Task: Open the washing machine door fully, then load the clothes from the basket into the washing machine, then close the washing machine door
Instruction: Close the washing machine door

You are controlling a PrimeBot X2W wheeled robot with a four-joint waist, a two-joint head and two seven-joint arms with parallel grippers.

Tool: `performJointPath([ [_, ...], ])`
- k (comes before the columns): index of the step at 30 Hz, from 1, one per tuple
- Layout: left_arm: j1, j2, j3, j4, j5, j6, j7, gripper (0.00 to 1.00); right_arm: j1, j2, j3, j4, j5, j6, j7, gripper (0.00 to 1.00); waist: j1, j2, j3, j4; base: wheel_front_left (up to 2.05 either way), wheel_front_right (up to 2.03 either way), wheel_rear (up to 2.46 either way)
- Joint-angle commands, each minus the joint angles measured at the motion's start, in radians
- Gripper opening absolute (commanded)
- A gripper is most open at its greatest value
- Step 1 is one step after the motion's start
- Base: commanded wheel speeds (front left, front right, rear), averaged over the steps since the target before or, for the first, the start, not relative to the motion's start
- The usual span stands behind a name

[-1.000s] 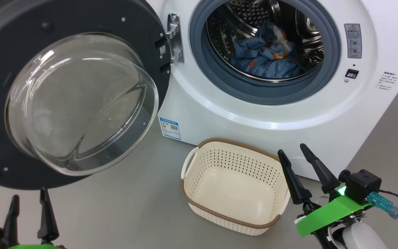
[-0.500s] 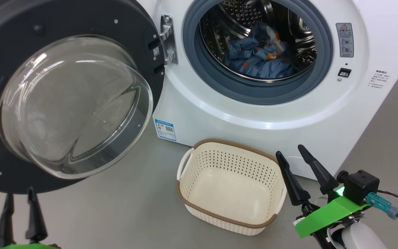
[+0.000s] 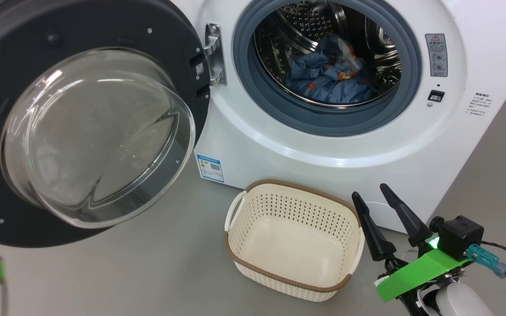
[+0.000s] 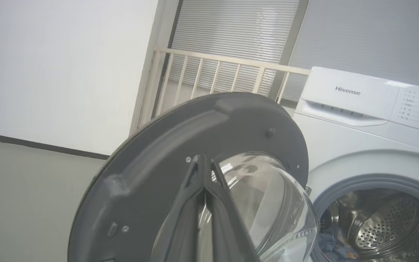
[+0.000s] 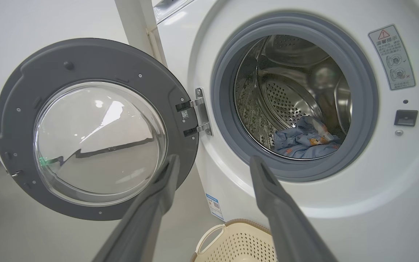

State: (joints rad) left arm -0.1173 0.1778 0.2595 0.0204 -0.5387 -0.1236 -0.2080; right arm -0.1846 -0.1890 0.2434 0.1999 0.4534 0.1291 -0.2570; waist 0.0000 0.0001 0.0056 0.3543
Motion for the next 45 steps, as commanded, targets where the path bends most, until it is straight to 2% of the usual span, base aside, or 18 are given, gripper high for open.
performJointPath([
  [1,-0.073,0.057,0.057,-0.038,-0.046,-0.005,0.017,0.0,-0.003,-0.008,0.021,-0.027,0.016,0.002,-0.005,1.0,0.0,-0.0001,0.003,-0.002,0.0,0.0,0.0],
  [5,-0.167,0.113,0.113,-0.019,-0.193,-0.006,0.069,0.0,-0.01,-0.015,0.025,-0.025,0.014,0.002,-0.005,1.0,0.0,-0.0001,0.014,-0.011,0.0,0.0,0.0],
  [6,-0.216,0.147,0.14,0.013,-0.267,-0.006,0.094,0.0,-0.015,-0.019,0.027,-0.025,0.012,0.002,-0.005,1.0,0.0,-0.0001,0.022,-0.018,0.0,0.0,0.0],
  [8,-0.266,0.178,0.174,0.065,-0.345,-0.007,0.124,0.0,-0.02,-0.022,0.029,-0.025,0.009,0.002,-0.005,1.0,0.0,-0.0001,0.028,-0.028,0.0,0.0,0.0],
  [15,-0.427,0.3,0.312,0.363,-0.618,-0.007,0.273,0.0,-0.035,-0.033,0.033,-0.024,-0.001,0.002,-0.005,1.0,0.0,-0.0001,0.055,-0.073,0.0,0.0,0.0],
  [20,-0.502,0.392,0.38,0.603,-0.732,-0.007,0.36,0.0,-0.042,-0.039,0.035,-0.024,-0.008,0.002,-0.005,1.0,0.0,-0.0001,0.071,-0.108,0.0,0.0,0.0],
  [24,-0.542,0.444,0.411,0.728,-0.785,-0.007,0.392,0.0,-0.051,-0.046,0.039,-0.025,-0.013,0.002,-0.005,1.0,0.0,-0.0001,0.089,-0.132,0.0,0.0,0.0],
  [34,-0.576,0.519,0.413,0.89,-0.823,-0.007,0.425,0.0,-0.072,-0.055,0.039,-0.027,-0.029,0.002,-0.005,1.0,0.0,-0.0001,0.136,-0.177,0.0,0.0,0.0],
  [45,-0.589,0.549,0.378,0.978,-0.835,-0.007,0.45,0.0,-0.089,-0.041,0.034,-0.029,-0.043,0.002,-0.005,1.0,0.0,-0.0001,0.171,-0.207,0.0,0.0,0.0],
])
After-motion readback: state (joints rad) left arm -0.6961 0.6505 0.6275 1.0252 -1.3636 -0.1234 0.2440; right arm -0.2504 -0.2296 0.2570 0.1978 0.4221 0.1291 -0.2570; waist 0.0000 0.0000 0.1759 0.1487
